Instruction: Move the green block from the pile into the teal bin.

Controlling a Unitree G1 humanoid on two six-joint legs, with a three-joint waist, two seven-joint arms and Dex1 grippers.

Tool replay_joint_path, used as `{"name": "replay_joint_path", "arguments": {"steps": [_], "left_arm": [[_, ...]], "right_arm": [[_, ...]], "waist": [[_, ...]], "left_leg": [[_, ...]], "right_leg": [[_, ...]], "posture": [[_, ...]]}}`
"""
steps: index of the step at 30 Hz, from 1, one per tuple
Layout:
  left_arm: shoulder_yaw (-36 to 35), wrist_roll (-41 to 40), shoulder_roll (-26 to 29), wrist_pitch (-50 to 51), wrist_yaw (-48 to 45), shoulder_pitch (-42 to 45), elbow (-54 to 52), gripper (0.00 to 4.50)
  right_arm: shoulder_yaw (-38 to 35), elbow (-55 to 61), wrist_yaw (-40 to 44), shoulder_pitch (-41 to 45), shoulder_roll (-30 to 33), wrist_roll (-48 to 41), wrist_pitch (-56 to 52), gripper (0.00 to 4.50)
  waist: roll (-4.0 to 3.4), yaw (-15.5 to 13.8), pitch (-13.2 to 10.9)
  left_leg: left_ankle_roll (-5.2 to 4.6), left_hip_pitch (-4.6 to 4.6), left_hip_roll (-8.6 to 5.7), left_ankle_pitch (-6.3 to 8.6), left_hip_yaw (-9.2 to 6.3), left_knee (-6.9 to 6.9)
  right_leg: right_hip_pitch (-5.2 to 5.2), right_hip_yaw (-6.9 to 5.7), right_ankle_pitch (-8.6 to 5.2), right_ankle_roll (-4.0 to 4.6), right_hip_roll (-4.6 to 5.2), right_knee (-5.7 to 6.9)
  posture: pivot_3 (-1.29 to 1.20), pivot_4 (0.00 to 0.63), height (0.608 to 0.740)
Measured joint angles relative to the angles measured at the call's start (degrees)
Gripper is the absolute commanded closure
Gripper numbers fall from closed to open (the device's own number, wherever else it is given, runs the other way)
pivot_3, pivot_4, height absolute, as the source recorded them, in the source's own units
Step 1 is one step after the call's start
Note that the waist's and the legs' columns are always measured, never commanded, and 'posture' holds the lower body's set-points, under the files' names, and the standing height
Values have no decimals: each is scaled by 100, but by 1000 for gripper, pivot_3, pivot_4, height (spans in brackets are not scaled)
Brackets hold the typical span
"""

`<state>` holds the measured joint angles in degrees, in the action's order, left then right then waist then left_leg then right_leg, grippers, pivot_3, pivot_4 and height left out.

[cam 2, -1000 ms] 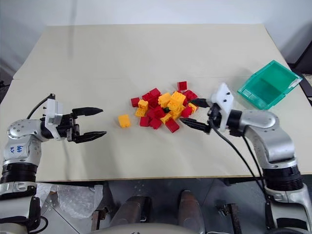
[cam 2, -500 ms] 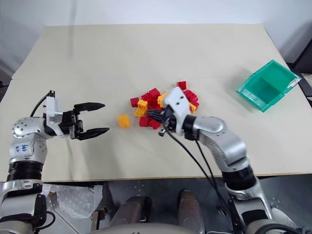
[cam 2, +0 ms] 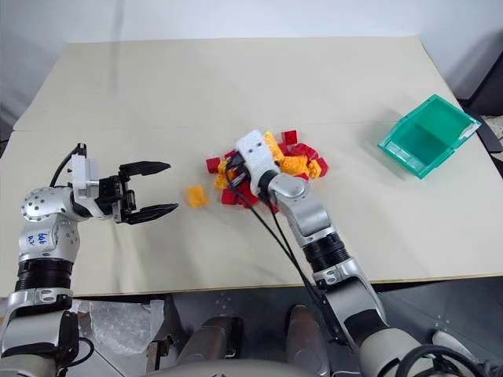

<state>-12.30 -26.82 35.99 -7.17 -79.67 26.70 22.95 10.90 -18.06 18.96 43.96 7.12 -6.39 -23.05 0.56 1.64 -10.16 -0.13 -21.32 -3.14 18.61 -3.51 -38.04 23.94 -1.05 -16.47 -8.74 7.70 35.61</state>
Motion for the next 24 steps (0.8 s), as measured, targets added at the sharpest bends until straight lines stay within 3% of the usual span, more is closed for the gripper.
{"name": "replay_joint_path", "arguments": {"steps": [11,22,24], "left_arm": [[-12,-1,-24,-12,69,-68,-161,0],[59,7,-178,-112,5,195,152,0],[70,7,-195,-142,2,222,218,0]], "right_arm": [[-487,355,-21,-260,962,299,-86,4482],[-672,2007,2506,-953,2851,-725,-1008,4482],[-833,2268,2997,-1078,3302,-1037,-1187,3914]], "waist": [[1,-24,0],[-3,-16,-3],[-3,-21,-3]], "left_leg": [[-4,1,-3,2,-1,-3],[-11,-5,-2,6,12,3],[-11,-5,2,7,15,4]], "right_leg": [[-10,0,0,0,2,-7],[-8,-1,0,-1,-5,-28],[-8,-2,0,-1,-4,-32]], "posture": [[0,150,740],[0,150,740],[0,150,740]]}}
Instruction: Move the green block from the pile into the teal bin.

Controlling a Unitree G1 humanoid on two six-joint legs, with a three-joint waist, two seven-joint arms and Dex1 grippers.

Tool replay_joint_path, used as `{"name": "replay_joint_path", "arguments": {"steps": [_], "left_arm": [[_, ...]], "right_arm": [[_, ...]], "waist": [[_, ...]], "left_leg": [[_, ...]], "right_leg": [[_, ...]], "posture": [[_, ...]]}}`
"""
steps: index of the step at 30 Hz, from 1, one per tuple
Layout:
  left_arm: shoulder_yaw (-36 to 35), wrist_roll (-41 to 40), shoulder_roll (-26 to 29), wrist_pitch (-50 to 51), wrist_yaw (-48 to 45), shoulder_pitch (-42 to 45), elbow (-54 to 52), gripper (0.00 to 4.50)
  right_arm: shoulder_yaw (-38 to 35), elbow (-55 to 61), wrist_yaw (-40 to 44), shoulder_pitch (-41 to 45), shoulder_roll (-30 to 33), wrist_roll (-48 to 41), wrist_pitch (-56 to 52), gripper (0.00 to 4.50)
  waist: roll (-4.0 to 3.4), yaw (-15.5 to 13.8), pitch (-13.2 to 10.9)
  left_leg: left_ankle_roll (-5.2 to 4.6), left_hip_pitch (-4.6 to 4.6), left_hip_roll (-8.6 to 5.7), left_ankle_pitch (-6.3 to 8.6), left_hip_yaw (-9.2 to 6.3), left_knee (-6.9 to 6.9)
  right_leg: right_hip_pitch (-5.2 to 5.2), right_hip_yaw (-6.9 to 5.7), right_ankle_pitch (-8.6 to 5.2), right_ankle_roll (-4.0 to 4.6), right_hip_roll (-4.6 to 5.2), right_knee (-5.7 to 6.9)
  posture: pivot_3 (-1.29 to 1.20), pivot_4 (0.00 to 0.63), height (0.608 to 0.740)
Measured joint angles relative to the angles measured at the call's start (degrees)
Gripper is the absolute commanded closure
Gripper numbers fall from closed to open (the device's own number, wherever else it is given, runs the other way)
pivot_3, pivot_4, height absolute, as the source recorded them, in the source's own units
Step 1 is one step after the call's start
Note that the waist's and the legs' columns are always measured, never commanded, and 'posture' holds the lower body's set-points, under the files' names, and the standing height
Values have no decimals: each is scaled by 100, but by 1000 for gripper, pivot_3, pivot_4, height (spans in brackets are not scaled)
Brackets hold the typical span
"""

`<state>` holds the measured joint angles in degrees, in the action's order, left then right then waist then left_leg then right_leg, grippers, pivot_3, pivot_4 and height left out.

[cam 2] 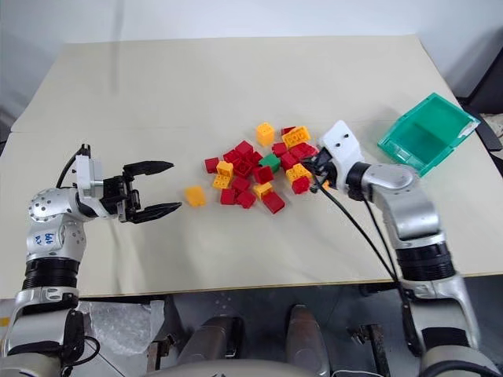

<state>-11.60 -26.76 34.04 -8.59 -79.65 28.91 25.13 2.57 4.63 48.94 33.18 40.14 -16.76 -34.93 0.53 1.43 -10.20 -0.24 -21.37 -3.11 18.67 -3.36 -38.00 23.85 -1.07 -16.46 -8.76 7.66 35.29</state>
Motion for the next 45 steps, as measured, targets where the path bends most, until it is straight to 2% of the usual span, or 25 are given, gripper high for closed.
{"name": "replay_joint_path", "arguments": {"steps": [4,12,15,18,22,28,37,45], "left_arm": [[16,0,-28,-25,-1,-5,44,0],[22,-3,-30,-25,-3,-48,42,0],[19,-5,-30,-24,3,-58,28,0],[13,-6,-32,-19,11,-98,-10,0],[-8,-17,-30,-14,57,-196,-120,0],[-68,-48,-30,28,145,-379,-329,0],[-84,-92,-43,49,281,-533,-651,0],[-91,-106,-42,79,396,-676,-737,0]], "right_arm": [[-343,379,671,-233,646,-486,-277,2526],[-345,382,994,-212,1071,-559,-283,36],[-120,264,1021,1,1017,-461,-249,36],[322,-175,1048,415,639,-200,37,36],[977,-1425,850,1194,33,574,713,36],[1501,-3083,821,1999,-806,1347,1696,36],[1658,-4321,1096,2639,-1808,1669,2365,36],[1700,-5377,939,3108,-2017,2104,2786,36]], "waist": [[1,-2,0],[0,-5,0],[0,-1,0],[0,17,0],[0,12,0],[-1,20,-1],[-5,38,-3],[-7,48,-3]], "left_leg": [[-1,-3,9,1,1,-1],[-1,-3,9,3,5,-2],[0,-2,11,3,5,-2],[1,-1,13,4,10,-4],[3,-1,13,4,12,-2],[6,-12,13,7,8,-1],[8,-13,16,8,6,-6],[9,-12,14,8,3,-8]], "right_leg": [[-4,-2,1,-2,0,-14],[-4,0,2,-4,4,-23],[-4,0,2,-4,3,-27],[-2,2,3,-4,2,-26],[2,2,3,-4,1,-18],[9,-7,3,-4,1,-23],[10,-11,2,-4,-2,-19],[10,-12,2,-4,-1,-15]], "posture": [[0,150,740],[0,150,740],[0,150,740],[0,150,740],[0,150,740],[0,150,740],[0,150,740],[0,150,740]]}}
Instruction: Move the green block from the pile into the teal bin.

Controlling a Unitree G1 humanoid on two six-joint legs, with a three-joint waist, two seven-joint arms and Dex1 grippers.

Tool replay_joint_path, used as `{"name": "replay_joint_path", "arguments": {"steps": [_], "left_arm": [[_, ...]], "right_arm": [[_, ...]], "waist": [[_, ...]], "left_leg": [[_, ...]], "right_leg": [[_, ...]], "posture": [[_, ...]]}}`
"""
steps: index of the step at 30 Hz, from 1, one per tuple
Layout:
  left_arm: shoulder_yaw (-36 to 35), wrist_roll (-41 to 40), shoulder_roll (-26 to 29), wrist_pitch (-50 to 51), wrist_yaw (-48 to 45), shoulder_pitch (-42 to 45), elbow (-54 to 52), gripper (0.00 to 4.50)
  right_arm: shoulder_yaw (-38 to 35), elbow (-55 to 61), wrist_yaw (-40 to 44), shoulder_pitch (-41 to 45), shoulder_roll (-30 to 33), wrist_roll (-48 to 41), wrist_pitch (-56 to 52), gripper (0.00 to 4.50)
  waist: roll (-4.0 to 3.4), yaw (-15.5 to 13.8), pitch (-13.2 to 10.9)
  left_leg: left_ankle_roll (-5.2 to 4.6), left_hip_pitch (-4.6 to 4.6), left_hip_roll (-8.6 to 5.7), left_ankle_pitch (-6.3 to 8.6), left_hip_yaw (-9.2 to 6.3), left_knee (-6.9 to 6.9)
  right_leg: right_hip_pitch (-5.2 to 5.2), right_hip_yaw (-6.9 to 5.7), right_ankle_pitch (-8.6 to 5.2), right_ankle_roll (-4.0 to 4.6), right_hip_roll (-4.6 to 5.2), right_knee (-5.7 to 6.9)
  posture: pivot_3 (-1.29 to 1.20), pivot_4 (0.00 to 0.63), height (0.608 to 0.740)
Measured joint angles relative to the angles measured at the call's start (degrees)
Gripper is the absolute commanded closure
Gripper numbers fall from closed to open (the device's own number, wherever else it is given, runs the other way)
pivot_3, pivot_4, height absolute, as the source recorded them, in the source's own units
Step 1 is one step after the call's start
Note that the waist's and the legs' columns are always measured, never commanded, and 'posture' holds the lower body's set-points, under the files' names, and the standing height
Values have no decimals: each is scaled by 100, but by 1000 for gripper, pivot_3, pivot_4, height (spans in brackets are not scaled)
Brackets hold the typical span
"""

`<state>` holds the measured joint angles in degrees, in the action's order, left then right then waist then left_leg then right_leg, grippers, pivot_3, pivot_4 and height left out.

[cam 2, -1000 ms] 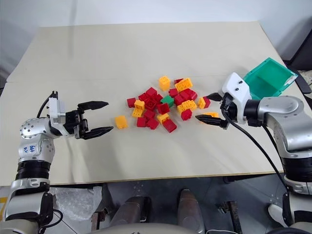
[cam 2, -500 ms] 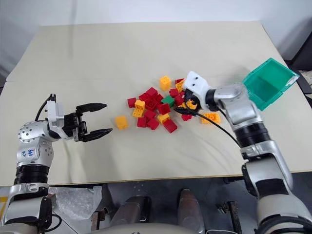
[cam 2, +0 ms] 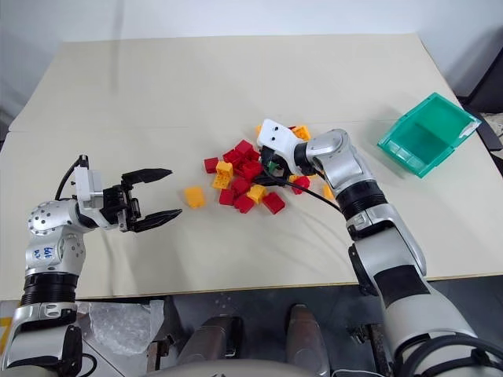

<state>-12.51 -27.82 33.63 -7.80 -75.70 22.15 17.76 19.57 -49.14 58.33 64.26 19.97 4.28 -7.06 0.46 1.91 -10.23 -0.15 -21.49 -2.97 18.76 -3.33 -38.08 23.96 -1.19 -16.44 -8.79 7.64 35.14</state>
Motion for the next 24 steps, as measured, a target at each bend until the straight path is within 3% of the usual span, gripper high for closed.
{"name": "replay_joint_path", "arguments": {"steps": [9,16,24], "left_arm": [[-5,-11,1,13,64,-36,-142,0],[0,-11,-18,12,69,-31,-142,0],[75,-10,-154,45,66,29,-157,0]], "right_arm": [[-46,-449,76,133,7,181,43,36],[-548,156,132,-59,-35,-206,-525,2143],[-973,2115,169,-759,413,-662,-1691,2204]], "waist": [[-2,14,-1],[-3,9,-1],[-2,-32,-1]], "left_leg": [[1,0,1,1,-2,0],[2,0,1,1,-2,-1],[2,-2,-1,2,-2,-2]], "right_leg": [[0,-1,0,0,0,3],[1,-1,0,0,0,5],[3,-1,0,0,2,10]], "posture": [[0,150,740],[0,150,740],[0,150,740]]}}
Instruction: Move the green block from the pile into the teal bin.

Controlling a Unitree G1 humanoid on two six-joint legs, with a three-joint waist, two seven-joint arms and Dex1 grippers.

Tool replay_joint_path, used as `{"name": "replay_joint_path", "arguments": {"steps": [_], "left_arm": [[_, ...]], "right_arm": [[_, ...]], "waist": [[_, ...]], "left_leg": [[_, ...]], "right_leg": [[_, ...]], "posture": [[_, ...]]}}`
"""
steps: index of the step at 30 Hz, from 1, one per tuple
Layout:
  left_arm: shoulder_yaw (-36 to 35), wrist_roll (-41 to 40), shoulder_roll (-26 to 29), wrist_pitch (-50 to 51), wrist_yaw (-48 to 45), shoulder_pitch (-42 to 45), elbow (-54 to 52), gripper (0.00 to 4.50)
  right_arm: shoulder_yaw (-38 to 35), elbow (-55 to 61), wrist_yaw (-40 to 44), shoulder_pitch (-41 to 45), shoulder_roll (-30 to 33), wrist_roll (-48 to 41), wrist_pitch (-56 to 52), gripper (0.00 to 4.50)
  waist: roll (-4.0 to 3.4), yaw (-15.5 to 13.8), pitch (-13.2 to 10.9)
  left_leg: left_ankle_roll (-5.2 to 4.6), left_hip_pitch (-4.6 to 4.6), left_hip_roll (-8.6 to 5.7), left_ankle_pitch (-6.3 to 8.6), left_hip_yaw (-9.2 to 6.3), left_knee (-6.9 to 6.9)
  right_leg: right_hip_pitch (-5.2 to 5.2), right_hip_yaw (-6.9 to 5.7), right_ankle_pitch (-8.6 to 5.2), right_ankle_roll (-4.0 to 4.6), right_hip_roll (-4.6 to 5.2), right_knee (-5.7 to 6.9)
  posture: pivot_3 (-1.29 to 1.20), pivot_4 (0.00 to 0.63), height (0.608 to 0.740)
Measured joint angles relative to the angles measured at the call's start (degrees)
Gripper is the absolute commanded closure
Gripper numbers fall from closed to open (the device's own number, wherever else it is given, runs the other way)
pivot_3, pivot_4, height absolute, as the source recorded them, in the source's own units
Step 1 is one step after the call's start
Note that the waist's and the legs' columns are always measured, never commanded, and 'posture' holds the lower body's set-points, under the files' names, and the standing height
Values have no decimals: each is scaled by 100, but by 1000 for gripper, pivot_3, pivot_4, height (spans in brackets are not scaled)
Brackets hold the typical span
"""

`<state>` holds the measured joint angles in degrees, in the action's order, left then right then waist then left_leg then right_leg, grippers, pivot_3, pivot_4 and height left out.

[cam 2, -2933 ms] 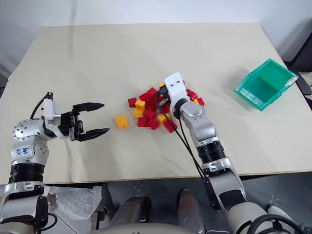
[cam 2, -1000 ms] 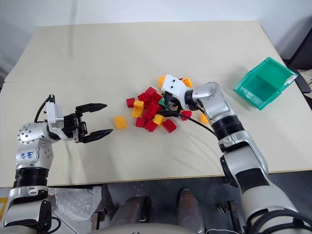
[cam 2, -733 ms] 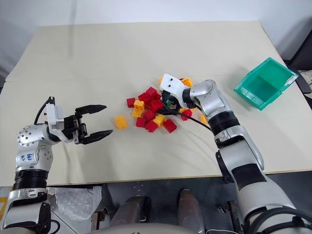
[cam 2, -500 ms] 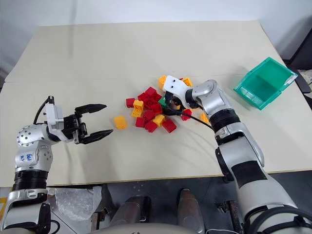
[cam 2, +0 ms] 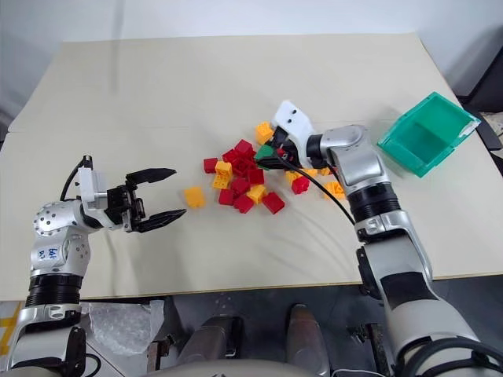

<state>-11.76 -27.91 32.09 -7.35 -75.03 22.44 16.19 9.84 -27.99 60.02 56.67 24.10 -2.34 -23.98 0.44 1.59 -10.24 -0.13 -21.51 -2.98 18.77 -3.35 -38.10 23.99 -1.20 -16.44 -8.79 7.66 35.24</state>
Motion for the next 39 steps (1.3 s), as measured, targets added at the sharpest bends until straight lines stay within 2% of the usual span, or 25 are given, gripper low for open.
{"name": "replay_joint_path", "arguments": {"steps": [6,10,15,19,24,26,27,31,34,39], "left_arm": [[330,99,-367,216,362,411,-11,0],[828,673,-924,334,1173,1037,107,0],[1245,1114,-1603,493,1931,1805,499,0],[1500,1366,-2107,537,2314,2326,933,0],[1546,1463,-2311,461,2423,2593,1291,0],[1541,1473,-2344,453,2450,2653,1419,0],[1540,1474,-2360,452,2461,2667,1441,0],[1535,1501,-2349,512,2541,2702,1560,0],[1528,1505,-2188,589,2519,2688,1547,0],[1324,1384,-1540,835,2306,2129,1051,0]], "right_arm": [[-568,1482,-425,-626,647,-197,-813,2204],[-1144,2011,-1003,-909,1154,-215,-954,2204],[-1557,1451,-2053,-1114,1792,266,-397,2204],[-1798,872,-3122,-1110,1837,575,-186,2204],[-1919,-1,-4188,-1038,1818,788,143,2204],[-1925,-509,-4573,-917,1782,818,378,1490],[-1933,-729,-4709,-845,1766,818,429,1288],[-1901,-1207,-4759,-759,1742,792,722,31],[-1905,-1180,-4567,-761,1714,655,859,31],[-1922,-445,-3330,-1058,1866,92,893,31]], "waist": [[0,-53,0],[1,-158,-1],[2,-177,-1],[2,-116,-1],[2,-115,-1],[2,-118,-1],[2,-121,-1],[2,-127,-1],[2,-115,-1],[1,-81,-1]], "left_leg": [[-2,-5,-11,1,-1,-8],[-2,-6,-32,0,7,-10],[-5,-8,-35,0,17,-9],[-4,-5,-27,0,38,-1],[-5,-6,-27,-1,62,-2],[-7,-6,-28,-2,65,-3],[-7,-6,-28,-2,64,-3],[-7,-7,-27,-2,67,-1],[-7,-9,-26,-2,71,-1],[-7,-10,-21,-2,68,-1]], "right_leg": [[0,1,0,0,4,3],[0,3,0,-1,1,2],[1,8,2,-3,2,-1],[8,19,2,-3,-5,0],[22,36,2,-4,-4,12],[24,41,2,-4,-3,13],[27,44,2,-4,-3,14],[31,47,2,-5,-4,15],[39,51,2,-5,-5,21],[40,51,2,-5,-8,21]], "posture": [[0,150,740],[0,150,740],[0,150,740],[0,150,740],[0,150,740],[0,150,740],[0,150,740],[0,150,740],[0,150,740],[0,150,740]]}}
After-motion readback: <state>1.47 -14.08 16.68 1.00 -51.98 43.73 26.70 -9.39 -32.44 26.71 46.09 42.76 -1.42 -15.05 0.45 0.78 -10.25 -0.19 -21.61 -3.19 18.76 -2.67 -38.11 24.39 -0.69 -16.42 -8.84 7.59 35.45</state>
